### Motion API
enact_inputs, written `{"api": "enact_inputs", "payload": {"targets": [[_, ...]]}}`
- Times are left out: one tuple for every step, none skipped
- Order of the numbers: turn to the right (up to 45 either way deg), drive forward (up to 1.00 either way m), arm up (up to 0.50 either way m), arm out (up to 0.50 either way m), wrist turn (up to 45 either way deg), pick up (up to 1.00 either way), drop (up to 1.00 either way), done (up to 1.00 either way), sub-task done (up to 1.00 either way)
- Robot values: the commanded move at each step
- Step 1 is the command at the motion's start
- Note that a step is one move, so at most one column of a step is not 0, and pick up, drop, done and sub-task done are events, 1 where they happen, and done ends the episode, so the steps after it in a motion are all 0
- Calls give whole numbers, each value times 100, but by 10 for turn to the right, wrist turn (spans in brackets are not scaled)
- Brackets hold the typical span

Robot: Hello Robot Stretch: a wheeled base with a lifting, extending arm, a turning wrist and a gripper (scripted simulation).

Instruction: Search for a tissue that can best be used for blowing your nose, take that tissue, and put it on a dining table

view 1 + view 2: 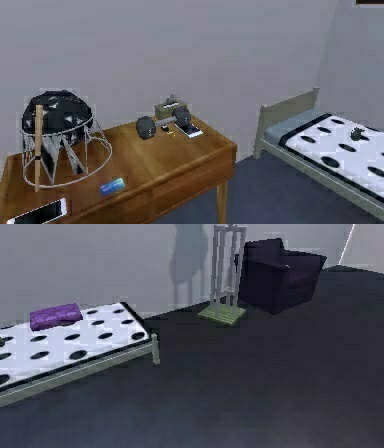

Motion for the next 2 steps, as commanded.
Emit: {"api": "enact_inputs", "payload": {"targets": [[60, 0, 0, 0, 0, 0, 0, 0, 0], [0, 55, 0, 0, 0, 0, 0, 0, 0]]}}
